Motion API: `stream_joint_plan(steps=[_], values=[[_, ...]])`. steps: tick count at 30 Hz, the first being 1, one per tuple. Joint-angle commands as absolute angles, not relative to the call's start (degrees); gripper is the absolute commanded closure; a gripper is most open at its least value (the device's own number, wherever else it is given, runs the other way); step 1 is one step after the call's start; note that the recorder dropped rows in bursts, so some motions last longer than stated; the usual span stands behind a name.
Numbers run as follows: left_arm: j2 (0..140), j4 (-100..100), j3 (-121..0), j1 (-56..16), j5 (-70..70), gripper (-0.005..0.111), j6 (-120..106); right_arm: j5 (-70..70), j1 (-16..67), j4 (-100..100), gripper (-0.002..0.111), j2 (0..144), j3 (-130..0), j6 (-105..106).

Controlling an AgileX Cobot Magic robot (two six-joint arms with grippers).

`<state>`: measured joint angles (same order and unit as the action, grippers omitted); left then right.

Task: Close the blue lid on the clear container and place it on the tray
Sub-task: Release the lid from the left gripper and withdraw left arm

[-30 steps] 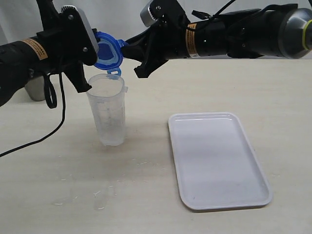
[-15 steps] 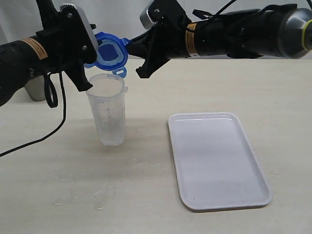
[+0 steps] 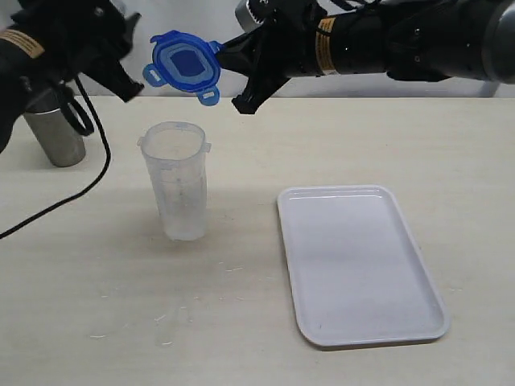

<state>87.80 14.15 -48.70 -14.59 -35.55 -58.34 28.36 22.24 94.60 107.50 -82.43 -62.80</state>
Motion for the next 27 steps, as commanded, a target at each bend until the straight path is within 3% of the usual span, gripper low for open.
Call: stream_joint_plan(steps=[1, 3, 4, 12, 24, 27], values=[[84.48, 38.51, -48.75, -14.55, -41.49, 0.086, -60.87, 30.86, 22.17, 99.37, 0.104, 103.76, -82.03, -64.22], [82.77, 49.44, -48.65, -14.55, -40.09, 0.105, -60.32, 31.84, 22.17, 99.48, 0.104, 102.27, -81.33, -64.22], [81.83, 53.10, -48.21, -14.55, -38.27, 0.107, -59.63, 31.81, 22.17, 99.48, 0.104, 101.71, -81.00, -64.11], [70.79, 40.19, -36.62, -14.66, -23.49, 0.107, -38.38, 36.47, 22.30, 99.25, 0.104, 99.57, -79.04, -54.41], [52.74, 31.73, -18.08, -14.74, -22.78, 0.107, -25.53, -1.27, 32.61, 99.44, 0.104, 101.86, -79.77, -47.49], [49.75, 31.73, -13.61, -14.74, -24.66, 0.107, -23.96, -4.20, 34.19, 99.44, 0.104, 103.28, -79.89, -46.20]])
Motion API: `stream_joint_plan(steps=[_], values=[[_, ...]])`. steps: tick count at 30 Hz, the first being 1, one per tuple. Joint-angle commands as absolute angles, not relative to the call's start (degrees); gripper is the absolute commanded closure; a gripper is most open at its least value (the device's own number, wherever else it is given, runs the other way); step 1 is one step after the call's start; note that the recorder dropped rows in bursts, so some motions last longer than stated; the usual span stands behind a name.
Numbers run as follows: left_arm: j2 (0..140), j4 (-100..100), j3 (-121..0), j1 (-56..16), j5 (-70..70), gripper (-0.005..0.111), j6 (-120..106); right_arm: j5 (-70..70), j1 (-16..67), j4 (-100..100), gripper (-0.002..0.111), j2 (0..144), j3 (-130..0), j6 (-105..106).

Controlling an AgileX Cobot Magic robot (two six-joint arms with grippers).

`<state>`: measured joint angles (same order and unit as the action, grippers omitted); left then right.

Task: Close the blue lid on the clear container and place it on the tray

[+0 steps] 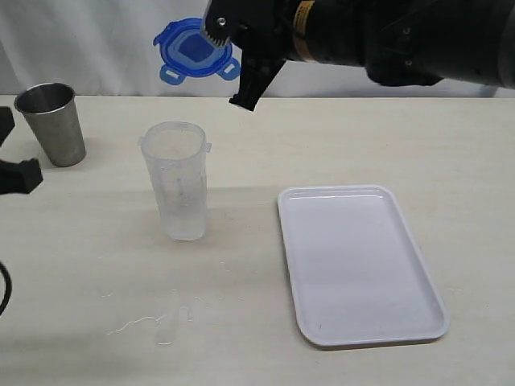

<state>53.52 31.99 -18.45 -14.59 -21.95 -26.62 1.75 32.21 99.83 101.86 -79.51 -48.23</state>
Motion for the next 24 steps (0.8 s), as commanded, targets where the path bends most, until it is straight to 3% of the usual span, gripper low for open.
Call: stream_joint_plan(steps=[1, 19, 24], values=[[48.73, 31.73, -12.41, -14.74, -25.63, 0.107, -23.96, -4.07, 34.18, 99.44, 0.104, 103.73, -79.89, -46.20], [46.84, 31.72, -10.09, -14.74, -27.92, 0.107, -23.69, -26.37, 44.96, 96.46, 0.104, 103.60, -75.84, -40.60], [46.84, 31.72, -10.09, -14.74, -27.79, 0.107, -23.69, -25.17, 46.07, 96.34, 0.104, 103.01, -73.23, -41.70]])
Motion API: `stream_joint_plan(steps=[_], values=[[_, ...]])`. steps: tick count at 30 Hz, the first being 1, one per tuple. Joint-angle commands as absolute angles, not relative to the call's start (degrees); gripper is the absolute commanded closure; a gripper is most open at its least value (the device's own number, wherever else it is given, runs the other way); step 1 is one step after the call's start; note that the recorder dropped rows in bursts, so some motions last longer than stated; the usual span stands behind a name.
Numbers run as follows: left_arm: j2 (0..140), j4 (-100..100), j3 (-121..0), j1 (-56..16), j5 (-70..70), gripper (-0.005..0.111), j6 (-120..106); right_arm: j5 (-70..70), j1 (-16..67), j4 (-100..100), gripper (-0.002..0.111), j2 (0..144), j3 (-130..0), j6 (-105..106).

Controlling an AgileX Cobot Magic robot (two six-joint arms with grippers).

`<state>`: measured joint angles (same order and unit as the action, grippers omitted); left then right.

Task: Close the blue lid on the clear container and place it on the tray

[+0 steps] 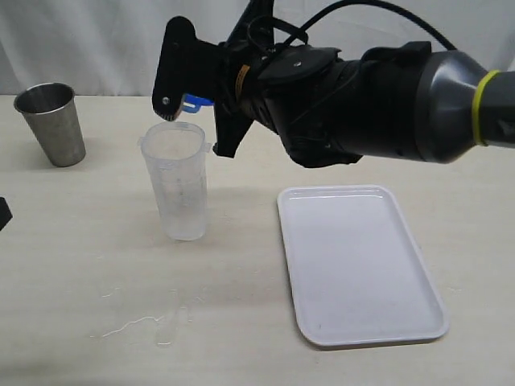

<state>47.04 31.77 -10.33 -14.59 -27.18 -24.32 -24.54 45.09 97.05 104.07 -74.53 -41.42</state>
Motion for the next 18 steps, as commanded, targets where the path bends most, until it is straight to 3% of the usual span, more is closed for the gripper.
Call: stream_joint_plan(steps=[1, 18], values=[[46.84, 31.72, -10.09, -14.74, -27.79, 0.107, -23.69, -25.29, 46.11, 96.11, 0.104, 102.90, -73.23, -41.73], [46.84, 31.60, -10.09, -14.74, -27.57, 0.107, -23.69, -31.61, 51.47, 96.37, 0.104, 102.46, -73.23, -41.10]])
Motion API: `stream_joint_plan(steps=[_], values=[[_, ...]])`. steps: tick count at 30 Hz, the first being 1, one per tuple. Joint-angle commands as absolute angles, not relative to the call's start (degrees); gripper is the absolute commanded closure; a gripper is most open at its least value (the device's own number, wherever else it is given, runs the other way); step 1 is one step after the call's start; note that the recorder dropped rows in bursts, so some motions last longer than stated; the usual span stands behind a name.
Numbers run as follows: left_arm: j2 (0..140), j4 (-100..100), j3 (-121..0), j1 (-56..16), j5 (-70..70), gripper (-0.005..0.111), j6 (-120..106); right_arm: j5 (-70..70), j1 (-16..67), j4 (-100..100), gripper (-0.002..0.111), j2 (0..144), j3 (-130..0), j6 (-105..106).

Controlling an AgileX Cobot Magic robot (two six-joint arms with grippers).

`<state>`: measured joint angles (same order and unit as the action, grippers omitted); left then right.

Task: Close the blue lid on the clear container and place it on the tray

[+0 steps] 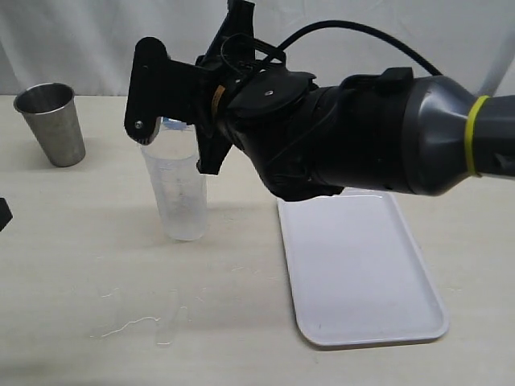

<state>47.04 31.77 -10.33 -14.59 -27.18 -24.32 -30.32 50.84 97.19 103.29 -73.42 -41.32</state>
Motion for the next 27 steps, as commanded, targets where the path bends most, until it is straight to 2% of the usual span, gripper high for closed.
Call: stream_joint_plan(steps=[1, 16, 27], values=[[46.84, 31.46, -10.09, -14.74, -27.57, 0.107, -23.69, -31.61, 51.66, 96.21, 0.104, 102.46, -73.23, -41.10], [46.84, 31.46, -10.09, -14.74, -27.57, 0.107, -23.69, -36.46, 52.12, 90.39, 0.104, 102.46, -73.23, -33.90], [46.84, 31.47, -10.09, -14.74, -27.37, 0.107, -23.69, -40.09, 55.91, 90.20, 0.104, 102.46, -73.23, -32.36]])
